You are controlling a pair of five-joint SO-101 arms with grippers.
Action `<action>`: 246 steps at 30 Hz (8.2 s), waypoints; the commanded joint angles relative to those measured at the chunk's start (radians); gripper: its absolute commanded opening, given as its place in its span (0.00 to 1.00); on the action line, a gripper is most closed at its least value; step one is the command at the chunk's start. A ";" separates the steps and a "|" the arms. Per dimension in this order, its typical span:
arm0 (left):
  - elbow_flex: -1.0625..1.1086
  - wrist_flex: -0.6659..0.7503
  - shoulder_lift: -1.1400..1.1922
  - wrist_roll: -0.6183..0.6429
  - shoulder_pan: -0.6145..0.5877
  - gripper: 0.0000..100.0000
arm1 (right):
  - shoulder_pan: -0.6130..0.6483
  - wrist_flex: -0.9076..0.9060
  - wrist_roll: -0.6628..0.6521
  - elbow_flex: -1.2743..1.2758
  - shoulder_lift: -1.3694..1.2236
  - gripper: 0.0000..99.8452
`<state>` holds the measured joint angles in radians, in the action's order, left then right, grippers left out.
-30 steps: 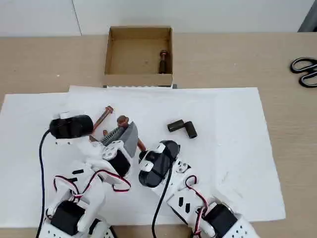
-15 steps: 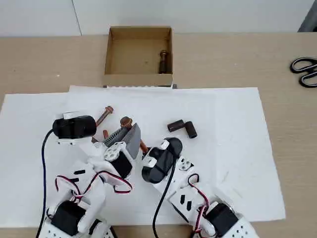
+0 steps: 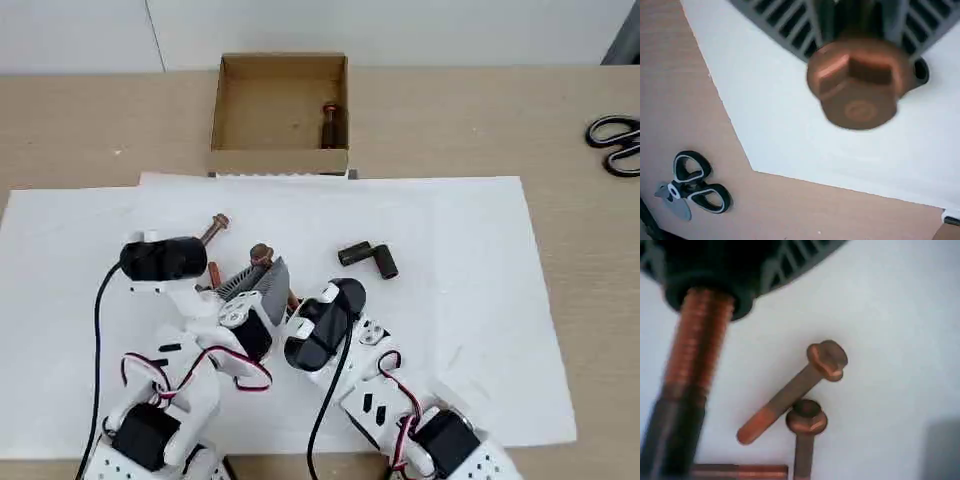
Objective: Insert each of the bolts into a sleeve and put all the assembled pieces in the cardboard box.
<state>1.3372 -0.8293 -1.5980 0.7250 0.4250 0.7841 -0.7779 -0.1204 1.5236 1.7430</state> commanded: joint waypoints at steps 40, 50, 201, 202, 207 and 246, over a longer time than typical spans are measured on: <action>-0.147 -0.242 -0.003 -0.270 0.133 0.28 | -0.015 0.022 -0.009 -0.074 0.019 0.00; -0.257 -0.236 -0.009 -0.351 -0.043 0.10 | -0.016 0.028 -0.005 -0.020 0.019 0.00; 0.340 0.149 -0.012 -0.922 -0.371 0.01 | -0.519 -0.664 -0.109 -1.565 -1.965 0.19; 0.340 0.149 -0.012 -0.922 -0.371 0.01 | -0.519 -0.657 -0.109 -1.562 -1.971 0.19; 0.340 0.149 -0.012 -0.924 -0.371 0.01 | -0.521 -0.627 -0.135 -1.565 -2.037 0.19; 0.108 -0.008 -0.003 -0.922 -0.417 0.04 | -0.607 -0.892 -0.107 -1.677 -1.695 0.00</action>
<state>1.5858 -0.7695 -1.5980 -0.1910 0.0123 0.2209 -1.6494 -0.2294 -0.1197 -0.0322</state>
